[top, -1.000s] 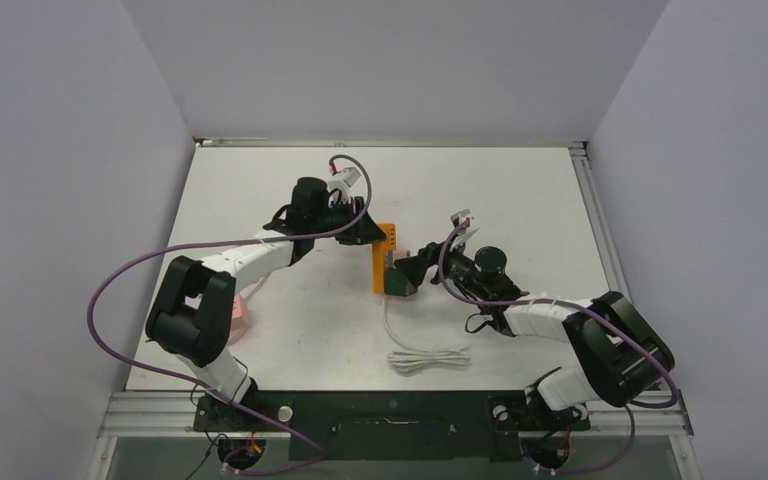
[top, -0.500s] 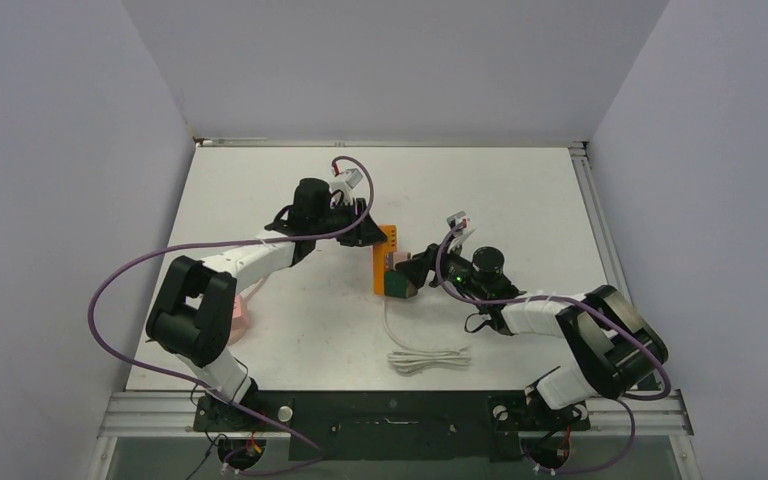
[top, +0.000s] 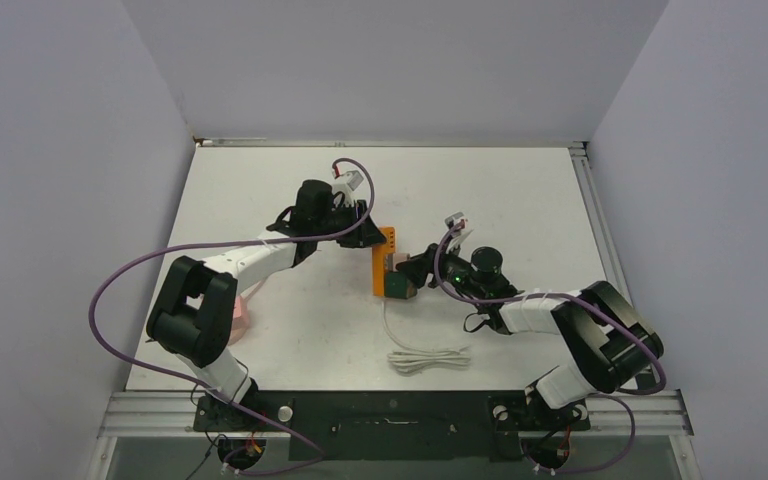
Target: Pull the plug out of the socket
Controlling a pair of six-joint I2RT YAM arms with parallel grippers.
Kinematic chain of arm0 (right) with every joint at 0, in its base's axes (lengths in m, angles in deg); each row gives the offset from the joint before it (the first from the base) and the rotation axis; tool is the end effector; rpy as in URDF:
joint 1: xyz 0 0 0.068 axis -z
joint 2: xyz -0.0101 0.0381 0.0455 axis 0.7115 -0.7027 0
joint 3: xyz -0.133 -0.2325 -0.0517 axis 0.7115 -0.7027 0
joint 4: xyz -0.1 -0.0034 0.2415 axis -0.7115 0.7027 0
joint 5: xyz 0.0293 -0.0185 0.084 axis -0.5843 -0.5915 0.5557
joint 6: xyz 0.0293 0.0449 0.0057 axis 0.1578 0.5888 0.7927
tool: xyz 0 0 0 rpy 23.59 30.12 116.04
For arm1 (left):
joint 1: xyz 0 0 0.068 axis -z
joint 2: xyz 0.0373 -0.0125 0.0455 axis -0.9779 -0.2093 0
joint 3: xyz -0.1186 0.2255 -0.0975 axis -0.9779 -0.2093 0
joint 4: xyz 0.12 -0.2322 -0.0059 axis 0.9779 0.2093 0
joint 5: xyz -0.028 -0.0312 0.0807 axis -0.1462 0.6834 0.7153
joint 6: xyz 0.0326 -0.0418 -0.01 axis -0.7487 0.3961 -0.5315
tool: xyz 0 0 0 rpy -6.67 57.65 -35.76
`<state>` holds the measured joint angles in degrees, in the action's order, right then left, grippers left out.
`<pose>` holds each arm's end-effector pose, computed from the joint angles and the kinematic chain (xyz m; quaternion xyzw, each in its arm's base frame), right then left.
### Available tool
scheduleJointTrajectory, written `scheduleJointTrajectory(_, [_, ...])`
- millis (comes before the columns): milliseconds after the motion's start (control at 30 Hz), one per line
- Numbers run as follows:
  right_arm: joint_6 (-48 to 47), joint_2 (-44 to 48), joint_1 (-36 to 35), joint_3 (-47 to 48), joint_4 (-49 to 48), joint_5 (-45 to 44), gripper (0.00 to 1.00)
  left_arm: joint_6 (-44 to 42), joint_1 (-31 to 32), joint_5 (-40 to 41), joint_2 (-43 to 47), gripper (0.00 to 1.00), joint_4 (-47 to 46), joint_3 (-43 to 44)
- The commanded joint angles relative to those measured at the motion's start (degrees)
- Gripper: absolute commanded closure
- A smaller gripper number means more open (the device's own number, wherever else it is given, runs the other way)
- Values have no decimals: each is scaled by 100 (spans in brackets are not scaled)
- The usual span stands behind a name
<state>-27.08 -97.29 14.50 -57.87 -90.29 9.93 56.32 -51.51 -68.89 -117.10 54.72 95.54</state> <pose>0.2262 0.1544 0.1724 -0.1488 0.7379 0.4831 0.4472 0.3209 -0.1784 0.2224 0.1062 0.8494 -0.4062 0.3198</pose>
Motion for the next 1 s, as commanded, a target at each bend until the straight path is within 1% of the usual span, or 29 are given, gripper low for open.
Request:
scheduleJointTrajectory(0, [-26,-113,-109,225,-382,96,50,143,52,-35,138,100,-138,270])
scheduleJointTrajectory(233, [-174,-96,-306,279,-246,-68,54,122,56,114,111,100,8,310])
scheduleJointTrajectory(500, [-220,-240,-353,444,179,-488,52,139,72,-13,102,100,-83,285])
scheduleJointTrajectory(767, [-114,-462,-356,505,9,-384,50,139,135,-151,94,100,-182,276])
scheduleJointTrajectory(967, [119,-667,-277,470,-425,-11,52,160,136,-560,3,100,-335,330])
